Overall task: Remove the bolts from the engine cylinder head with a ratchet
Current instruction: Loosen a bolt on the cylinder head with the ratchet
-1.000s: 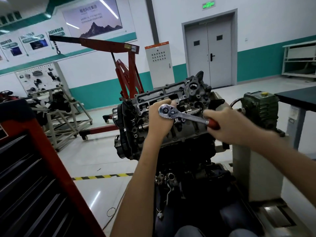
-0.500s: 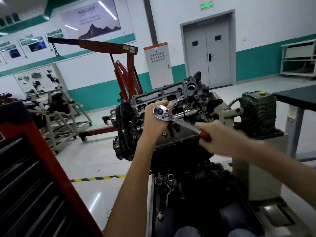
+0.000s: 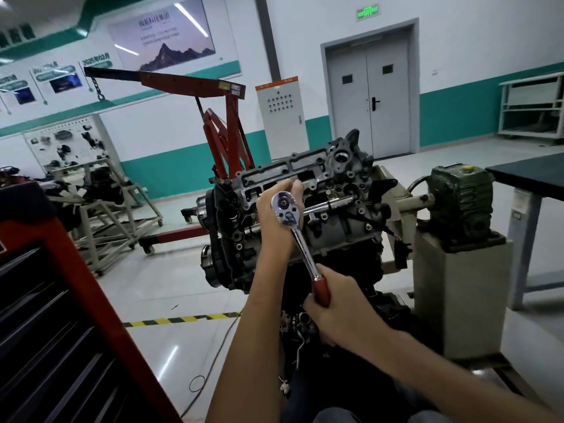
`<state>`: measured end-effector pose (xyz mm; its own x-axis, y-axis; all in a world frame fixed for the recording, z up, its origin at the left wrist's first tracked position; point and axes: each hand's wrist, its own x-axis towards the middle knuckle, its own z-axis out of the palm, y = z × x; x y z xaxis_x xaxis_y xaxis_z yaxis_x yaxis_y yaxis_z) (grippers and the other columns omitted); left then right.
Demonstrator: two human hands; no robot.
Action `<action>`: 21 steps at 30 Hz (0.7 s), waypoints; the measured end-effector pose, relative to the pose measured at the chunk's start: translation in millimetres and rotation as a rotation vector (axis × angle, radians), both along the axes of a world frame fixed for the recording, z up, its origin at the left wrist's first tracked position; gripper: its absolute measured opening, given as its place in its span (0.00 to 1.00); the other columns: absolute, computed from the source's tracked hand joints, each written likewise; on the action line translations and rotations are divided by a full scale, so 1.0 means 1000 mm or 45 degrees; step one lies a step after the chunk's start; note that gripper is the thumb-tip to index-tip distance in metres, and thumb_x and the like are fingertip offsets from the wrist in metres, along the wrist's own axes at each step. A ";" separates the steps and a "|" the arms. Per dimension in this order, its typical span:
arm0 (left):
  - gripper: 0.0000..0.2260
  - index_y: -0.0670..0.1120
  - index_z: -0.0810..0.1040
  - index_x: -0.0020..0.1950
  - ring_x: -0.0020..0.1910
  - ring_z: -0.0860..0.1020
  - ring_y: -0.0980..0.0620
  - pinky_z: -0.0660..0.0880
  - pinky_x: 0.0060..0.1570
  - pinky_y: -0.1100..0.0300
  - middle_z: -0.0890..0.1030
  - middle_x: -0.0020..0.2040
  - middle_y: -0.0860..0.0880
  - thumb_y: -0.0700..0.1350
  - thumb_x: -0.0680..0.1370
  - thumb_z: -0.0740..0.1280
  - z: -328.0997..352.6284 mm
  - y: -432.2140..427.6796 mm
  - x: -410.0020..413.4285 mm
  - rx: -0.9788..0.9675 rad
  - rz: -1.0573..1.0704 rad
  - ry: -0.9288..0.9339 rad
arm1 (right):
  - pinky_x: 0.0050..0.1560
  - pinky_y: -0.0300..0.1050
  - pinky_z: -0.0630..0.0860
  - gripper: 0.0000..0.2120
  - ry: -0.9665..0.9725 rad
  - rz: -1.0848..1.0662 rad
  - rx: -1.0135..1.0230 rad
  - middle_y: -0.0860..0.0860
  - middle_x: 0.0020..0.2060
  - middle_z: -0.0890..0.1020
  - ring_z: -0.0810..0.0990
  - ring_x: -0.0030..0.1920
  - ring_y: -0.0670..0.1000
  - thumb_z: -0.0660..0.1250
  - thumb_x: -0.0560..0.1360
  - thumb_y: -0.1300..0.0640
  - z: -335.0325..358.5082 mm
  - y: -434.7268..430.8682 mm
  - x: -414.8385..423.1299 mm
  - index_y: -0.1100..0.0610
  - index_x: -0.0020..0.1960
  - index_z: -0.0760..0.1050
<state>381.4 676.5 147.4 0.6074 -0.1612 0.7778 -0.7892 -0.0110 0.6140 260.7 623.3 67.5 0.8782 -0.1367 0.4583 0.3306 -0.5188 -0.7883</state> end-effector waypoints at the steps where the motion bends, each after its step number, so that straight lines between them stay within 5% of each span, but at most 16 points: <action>1: 0.18 0.35 0.68 0.30 0.26 0.60 0.59 0.59 0.29 0.64 0.64 0.27 0.49 0.37 0.80 0.64 0.000 0.005 0.003 0.044 -0.029 -0.001 | 0.23 0.35 0.66 0.11 0.006 -0.022 -0.141 0.51 0.27 0.71 0.69 0.21 0.47 0.64 0.70 0.63 0.007 -0.012 -0.001 0.51 0.36 0.65; 5: 0.21 0.53 0.71 0.27 0.30 0.67 0.55 0.66 0.34 0.61 0.68 0.26 0.57 0.37 0.78 0.67 0.005 0.021 0.007 0.194 -0.162 0.069 | 0.26 0.31 0.66 0.12 0.077 -0.097 -0.845 0.46 0.28 0.73 0.73 0.25 0.42 0.64 0.72 0.62 0.062 -0.082 0.004 0.47 0.38 0.66; 9: 0.21 0.47 0.64 0.27 0.29 0.61 0.54 0.59 0.33 0.57 0.63 0.25 0.52 0.38 0.79 0.66 0.009 0.017 0.005 0.403 -0.163 -0.051 | 0.26 0.34 0.59 0.05 -0.139 -0.394 -1.254 0.42 0.25 0.68 0.67 0.26 0.38 0.64 0.70 0.60 0.101 -0.115 0.011 0.53 0.41 0.68; 12: 0.20 0.39 0.65 0.28 0.27 0.62 0.54 0.60 0.31 0.58 0.63 0.25 0.48 0.36 0.79 0.64 0.003 0.011 0.002 0.165 -0.088 -0.034 | 0.24 0.31 0.66 0.07 -0.036 -0.325 -1.043 0.44 0.27 0.72 0.72 0.25 0.40 0.64 0.72 0.61 0.072 -0.100 0.006 0.52 0.42 0.67; 15: 0.19 0.39 0.67 0.28 0.24 0.62 0.60 0.60 0.28 0.64 0.63 0.25 0.53 0.35 0.79 0.64 -0.002 0.004 -0.001 -0.021 0.006 -0.009 | 0.27 0.41 0.72 0.05 0.004 -0.209 -0.519 0.50 0.28 0.74 0.72 0.25 0.47 0.65 0.71 0.60 0.026 -0.055 -0.003 0.55 0.42 0.69; 18: 0.17 0.36 0.70 0.30 0.24 0.62 0.61 0.59 0.28 0.66 0.64 0.26 0.53 0.35 0.79 0.64 0.000 -0.004 -0.004 -0.055 0.079 0.004 | 0.24 0.39 0.69 0.07 0.027 -0.055 -0.056 0.51 0.26 0.72 0.69 0.22 0.47 0.65 0.71 0.61 -0.003 -0.002 -0.004 0.58 0.41 0.67; 21: 0.19 0.43 0.66 0.29 0.23 0.63 0.61 0.59 0.27 0.69 0.62 0.25 0.54 0.35 0.79 0.64 0.002 0.000 -0.004 0.053 0.078 -0.042 | 0.23 0.39 0.68 0.06 0.052 -0.033 -0.027 0.54 0.27 0.72 0.69 0.23 0.50 0.64 0.71 0.63 0.000 -0.001 -0.004 0.58 0.41 0.67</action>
<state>377.7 677.0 149.0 0.5915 -0.1574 0.7908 -0.8059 -0.0849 0.5859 256.4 622.5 67.6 0.8925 -0.1502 0.4253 0.2846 -0.5438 -0.7895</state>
